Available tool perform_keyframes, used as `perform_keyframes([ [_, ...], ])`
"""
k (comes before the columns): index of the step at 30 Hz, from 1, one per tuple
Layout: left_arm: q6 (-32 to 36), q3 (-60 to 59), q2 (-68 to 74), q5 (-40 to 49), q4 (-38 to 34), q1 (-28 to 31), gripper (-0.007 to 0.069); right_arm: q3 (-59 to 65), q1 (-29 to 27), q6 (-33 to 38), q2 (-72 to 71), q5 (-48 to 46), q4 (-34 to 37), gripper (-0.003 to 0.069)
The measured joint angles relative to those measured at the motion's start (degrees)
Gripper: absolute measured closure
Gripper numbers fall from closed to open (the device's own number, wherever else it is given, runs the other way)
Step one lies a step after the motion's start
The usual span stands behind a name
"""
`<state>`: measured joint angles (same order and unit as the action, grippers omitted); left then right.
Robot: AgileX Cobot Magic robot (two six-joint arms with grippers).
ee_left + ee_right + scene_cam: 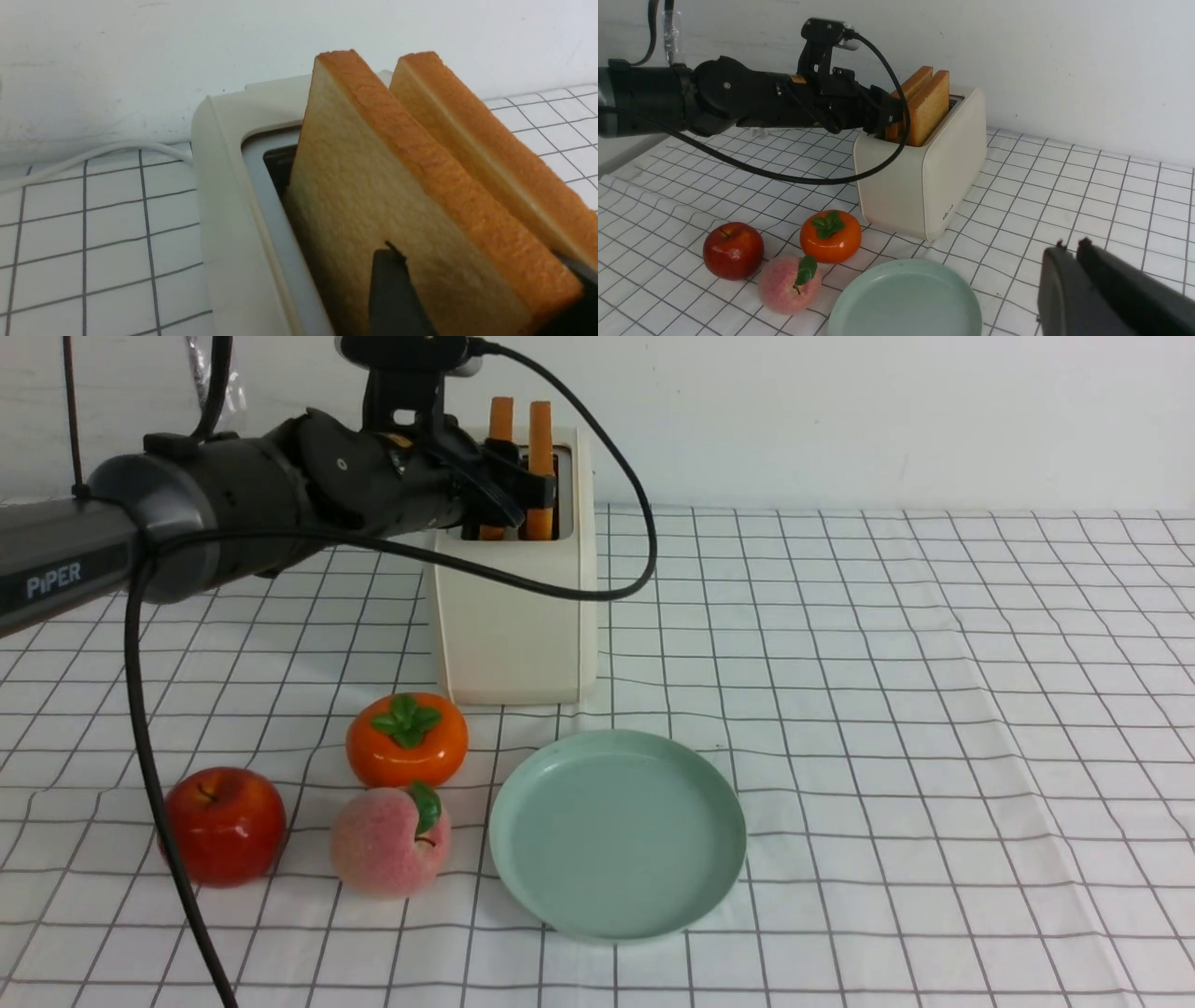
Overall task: Take toasted bread from bread machine on white checkered table place on plate.
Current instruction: 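Reach for a toast slice standing in the toaster with the left gripper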
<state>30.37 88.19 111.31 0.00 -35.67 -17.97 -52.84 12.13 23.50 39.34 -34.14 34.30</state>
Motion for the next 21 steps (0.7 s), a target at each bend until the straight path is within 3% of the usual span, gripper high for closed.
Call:
perform_keyframes([
  [5, 0.0, 0.1, 0.8, -3.2, -0.1, -0.1, 0.0187, 0.0, 0.0, 0.0, 0.0, 0.0, 0.0, 0.0617],
  [10, -0.4, 0.1, 0.8, -5.2, -0.3, -0.1, 0.0191, 0.0, 0.0, 0.0, 0.0, -0.3, 0.0, 0.0615],
  [15, -1.4, 0.1, 0.8, -6.1, -0.3, -0.1, 0.0328, 0.0, 0.0, 0.0, 0.0, -0.6, 0.0, 0.0608],
  [16, -1.4, 0.1, 0.8, -6.1, -0.3, -0.1, 0.0403, 0.0, 0.0, 0.0, 0.0, -0.7, 0.0, 0.0609],
  [19, -1.4, 0.1, 0.8, -6.4, -0.3, -0.1, 0.0521, 0.0, 0.0, 0.0, 0.0, -0.8, 0.0, 0.0606],
  [21, -1.4, 0.1, 0.8, -6.8, -0.3, -0.1, 0.0549, 0.0, 0.0, 0.0, 0.0, -1.0, 0.0, 0.0606],
])
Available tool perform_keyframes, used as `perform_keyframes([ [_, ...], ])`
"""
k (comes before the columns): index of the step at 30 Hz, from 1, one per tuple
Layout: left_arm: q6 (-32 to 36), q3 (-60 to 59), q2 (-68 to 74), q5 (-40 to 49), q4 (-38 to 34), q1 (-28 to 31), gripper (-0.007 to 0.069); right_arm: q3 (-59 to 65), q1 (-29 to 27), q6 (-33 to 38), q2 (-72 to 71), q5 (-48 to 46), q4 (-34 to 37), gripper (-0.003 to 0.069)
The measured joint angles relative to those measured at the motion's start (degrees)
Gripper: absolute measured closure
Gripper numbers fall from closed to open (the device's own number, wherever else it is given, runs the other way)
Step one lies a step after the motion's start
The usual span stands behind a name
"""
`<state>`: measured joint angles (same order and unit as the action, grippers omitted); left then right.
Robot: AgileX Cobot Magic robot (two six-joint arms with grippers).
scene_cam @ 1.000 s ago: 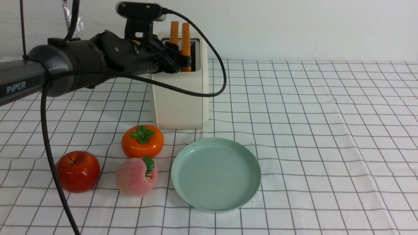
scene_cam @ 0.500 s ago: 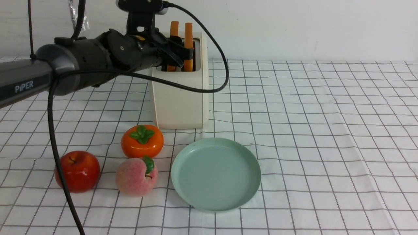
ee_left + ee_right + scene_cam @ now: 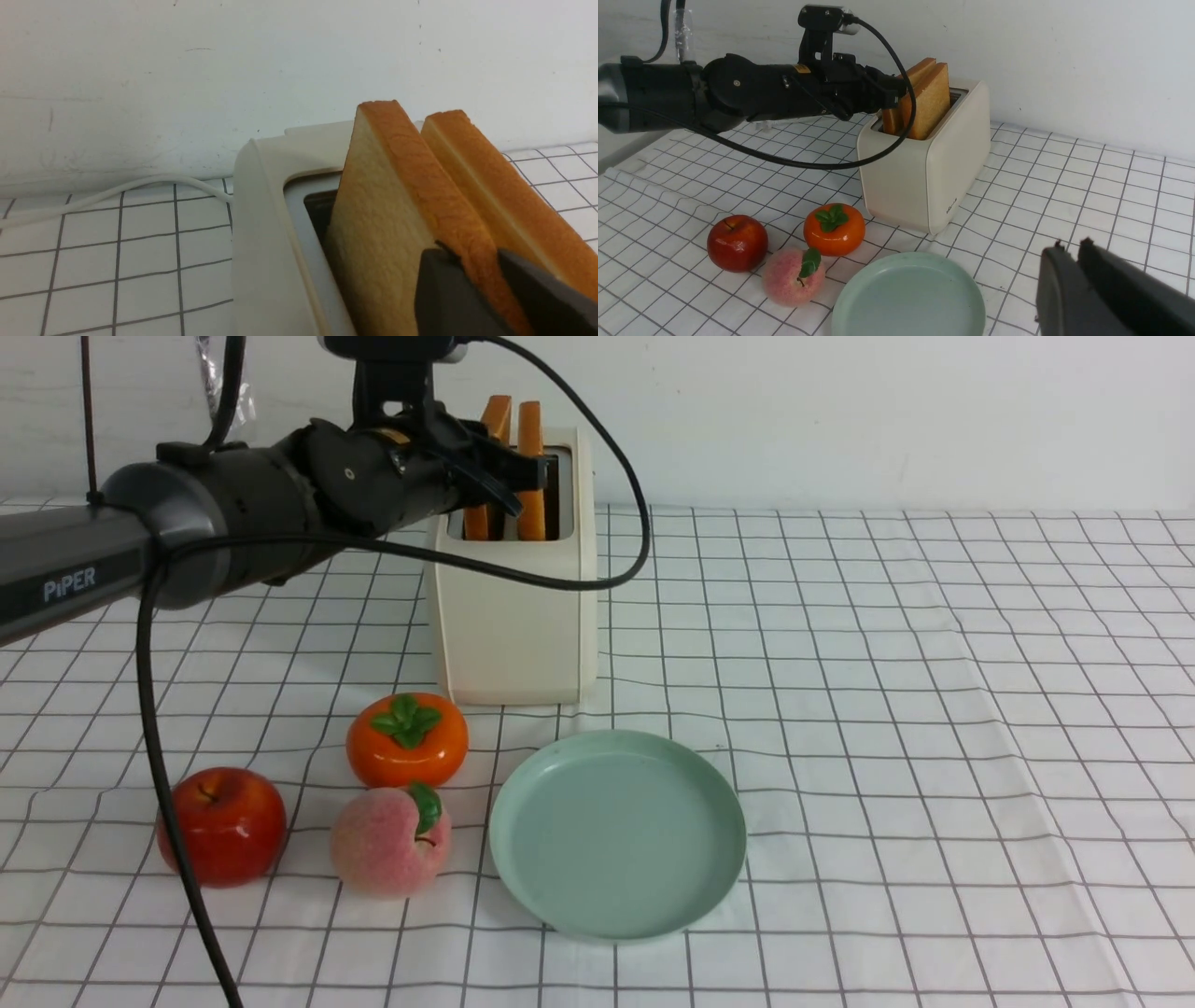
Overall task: Take toasted bread from bread machine on white checkered table place on plate.
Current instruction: 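Reach for a toast slice standing in the toaster with the left gripper, then place the slice of bread on the plate with the left gripper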
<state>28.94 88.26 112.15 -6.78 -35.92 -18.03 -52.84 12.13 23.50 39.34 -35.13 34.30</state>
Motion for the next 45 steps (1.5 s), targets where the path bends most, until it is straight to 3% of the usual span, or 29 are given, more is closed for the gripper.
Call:
perform_keyframes([
  [12, -0.1, 4.0, -3.1, 0.2, -0.2, 0.0, 0.0549, 0.0, 0.0, 0.0, 0.0, 0.1, 0.0, 0.0599],
  [18, -0.1, 4.9, -14.7, 2.5, -0.2, 0.1, 0.0549, 0.0, 0.0, 0.0, 0.0, 2.7, 0.1, 0.0599],
  [25, -2.7, 5.0, -27.4, 25.4, 0.3, 0.1, 0.0549, -1.7, 0.0, 0.0, 0.0, 1.0, 0.6, 0.0599],
  [28, -6.9, 4.8, -30.4, 43.3, 0.3, 0.1, 0.0549, -3.0, 0.0, 0.0, -0.1, -2.9, 0.5, 0.0632],
  [32, -7.9, -1.3, -29.0, 54.2, -1.9, -2.4, 0.0549, -3.4, 0.0, 0.0, -0.8, -8.0, 0.1, 0.0676],
  [36, -6.6, -9.0, -22.6, 51.1, -6.1, -6.1, 0.0549, -3.5, 0.0, 0.0, -2.2, -12.6, -0.4, 0.0678],
  [45, -6.3, -10.5, -9.5, 44.2, -12.1, -6.4, 0.0549, -3.5, 0.0, 0.0, -4.0, -19.4, -0.4, 0.0671],
])
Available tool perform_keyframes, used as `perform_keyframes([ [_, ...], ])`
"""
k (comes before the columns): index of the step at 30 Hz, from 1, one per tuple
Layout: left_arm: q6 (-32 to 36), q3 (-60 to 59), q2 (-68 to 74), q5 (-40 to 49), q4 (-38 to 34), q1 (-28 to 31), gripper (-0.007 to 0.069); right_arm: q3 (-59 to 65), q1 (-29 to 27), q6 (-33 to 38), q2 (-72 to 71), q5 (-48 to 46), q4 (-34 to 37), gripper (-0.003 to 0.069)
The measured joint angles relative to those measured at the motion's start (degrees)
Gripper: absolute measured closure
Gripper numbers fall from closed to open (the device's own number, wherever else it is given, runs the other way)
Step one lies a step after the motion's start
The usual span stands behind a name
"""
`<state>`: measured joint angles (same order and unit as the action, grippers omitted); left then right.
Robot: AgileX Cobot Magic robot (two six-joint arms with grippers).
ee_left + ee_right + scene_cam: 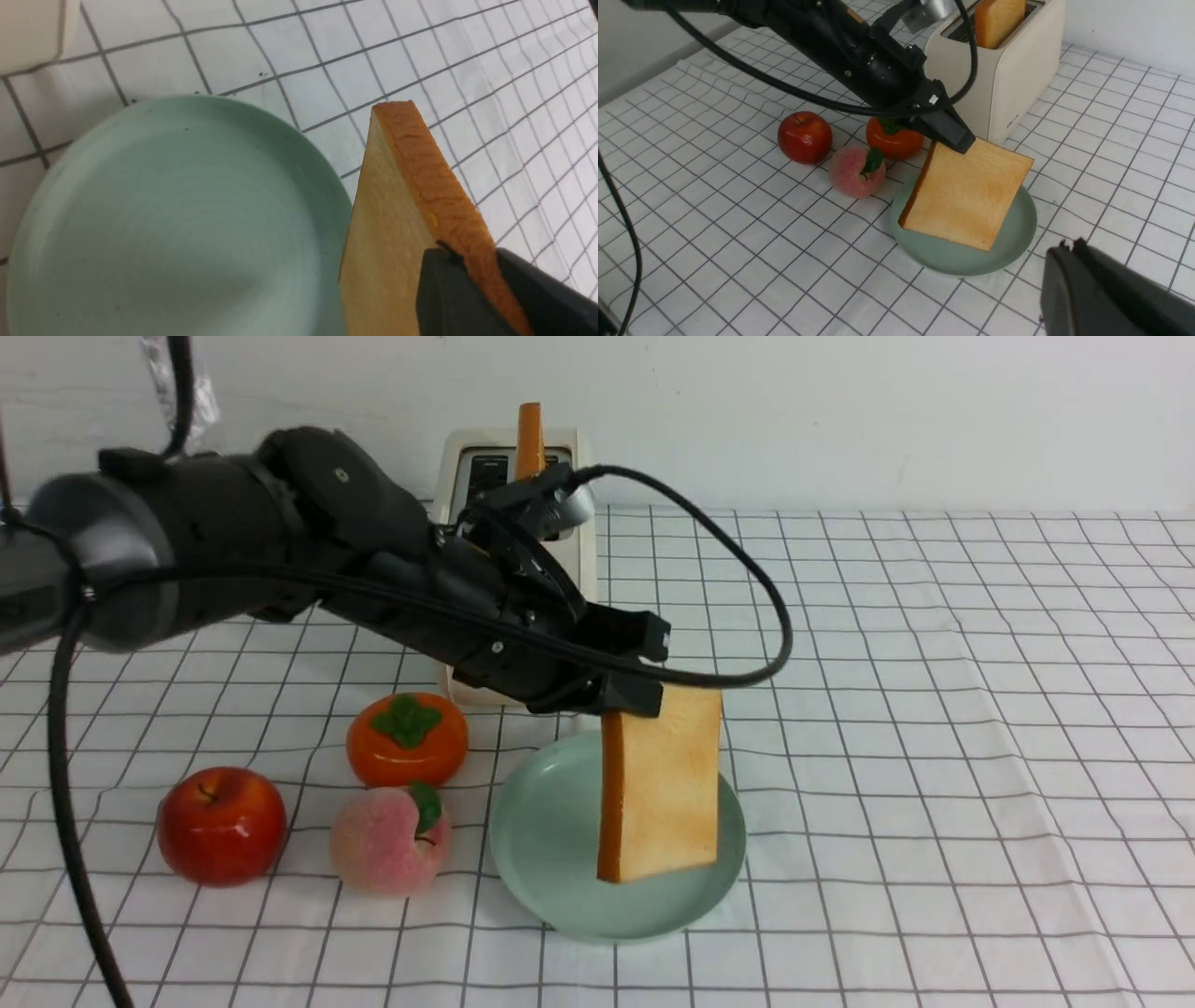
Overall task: Take toasted bread from bread machine on white checkered table place on plate.
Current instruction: 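Place the slice of bread on the plate with the left gripper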
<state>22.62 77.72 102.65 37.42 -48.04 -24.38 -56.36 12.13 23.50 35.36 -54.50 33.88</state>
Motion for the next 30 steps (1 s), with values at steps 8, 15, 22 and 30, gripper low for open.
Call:
perform_keyframes([
  [8, 0.0, 0.1, 4.1, -1.1, -0.5, 0.1, 0.0543, 0.0, 0.0, 0.0, 0.0, -1.1, -0.2, 0.0666],
  [15, 0.0, 0.1, 4.4, 0.0, 4.7, 0.1, 0.0313, 0.0, 0.0, 0.0, 0.0, -1.1, 0.0, 0.0665],
  [22, -1.6, 0.1, 0.2, 2.0, 12.5, 0.1, -0.0028, 0.0, 0.0, 0.0, 0.0, -1.0, 0.0, 0.0662],
  [30, -2.8, 0.1, -11.1, 1.3, 23.6, 0.1, 0.0078, 0.0, 0.0, 0.0, 0.0, -0.8, 0.1, 0.0659],
])
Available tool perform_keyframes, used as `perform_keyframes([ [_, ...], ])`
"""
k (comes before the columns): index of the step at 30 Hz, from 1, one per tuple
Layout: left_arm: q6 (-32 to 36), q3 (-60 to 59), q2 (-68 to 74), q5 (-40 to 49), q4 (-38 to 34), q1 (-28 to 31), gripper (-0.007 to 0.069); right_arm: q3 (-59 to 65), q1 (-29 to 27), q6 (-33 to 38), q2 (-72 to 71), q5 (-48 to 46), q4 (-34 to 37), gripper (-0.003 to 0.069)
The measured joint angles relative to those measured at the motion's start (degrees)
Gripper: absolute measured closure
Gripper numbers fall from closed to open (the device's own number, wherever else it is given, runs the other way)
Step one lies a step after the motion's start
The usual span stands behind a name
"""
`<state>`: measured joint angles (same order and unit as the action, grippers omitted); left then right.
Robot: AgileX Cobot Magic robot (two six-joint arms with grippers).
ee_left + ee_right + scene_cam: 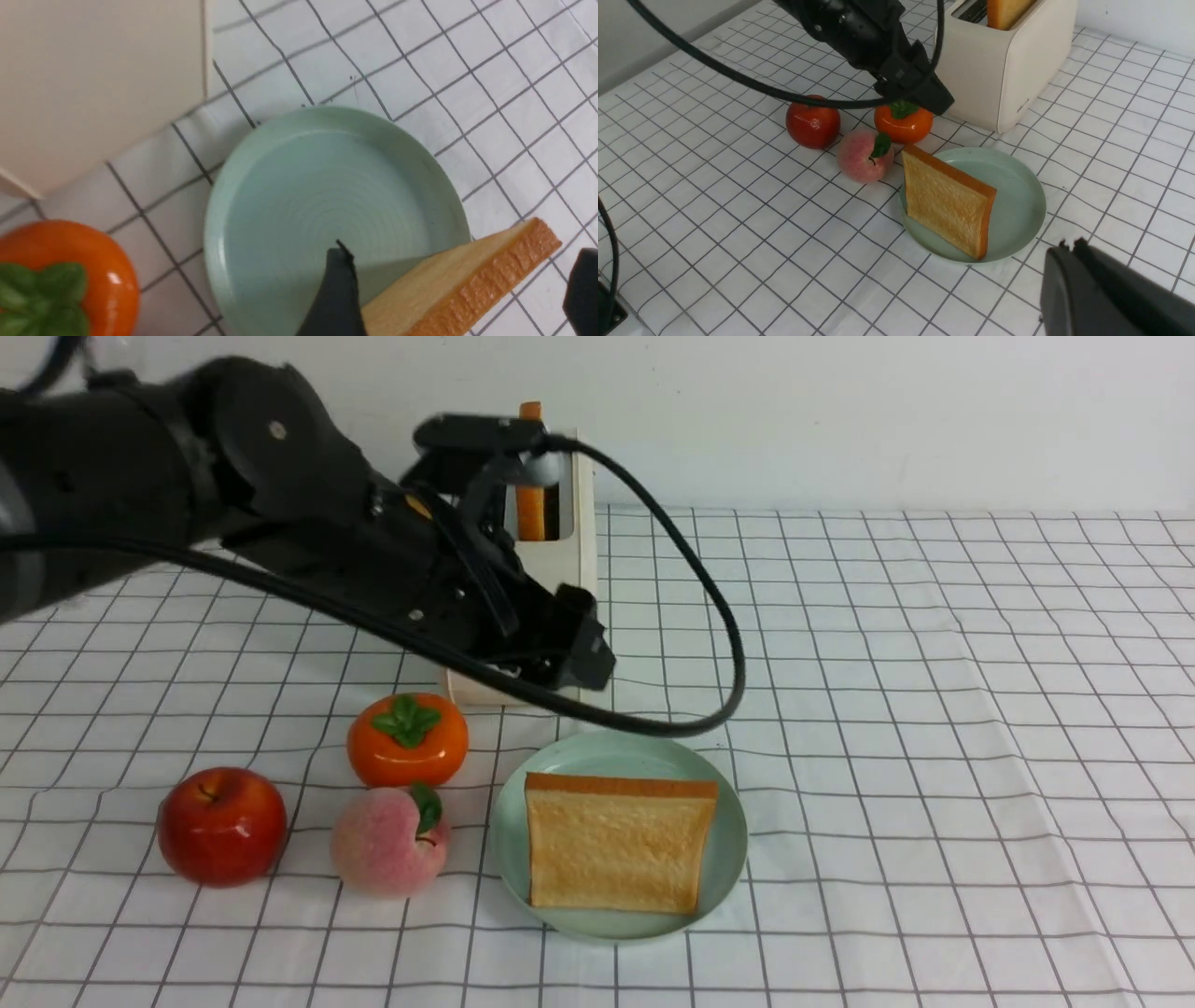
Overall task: Take toasted bread from bread machine on white checkered table place on plate.
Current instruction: 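Place the slice of bread on the plate with the left gripper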
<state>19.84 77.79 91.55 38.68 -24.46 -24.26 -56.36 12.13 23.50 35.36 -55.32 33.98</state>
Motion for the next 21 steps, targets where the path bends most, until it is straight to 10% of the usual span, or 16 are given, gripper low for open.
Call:
perform_keyframes([
  [12, -2.7, 0.0, -13.9, -1.4, 10.0, 0.0, 0.0630, 0.0, 0.0, 0.0, 3.0, 0.2, 0.0, 0.0659],
  [21, -7.8, -4.4, -20.7, 5.3, 10.2, 0.0, 0.0638, -1.6, 0.0, -0.5, 8.3, -0.6, 0.9, 0.0659],
])
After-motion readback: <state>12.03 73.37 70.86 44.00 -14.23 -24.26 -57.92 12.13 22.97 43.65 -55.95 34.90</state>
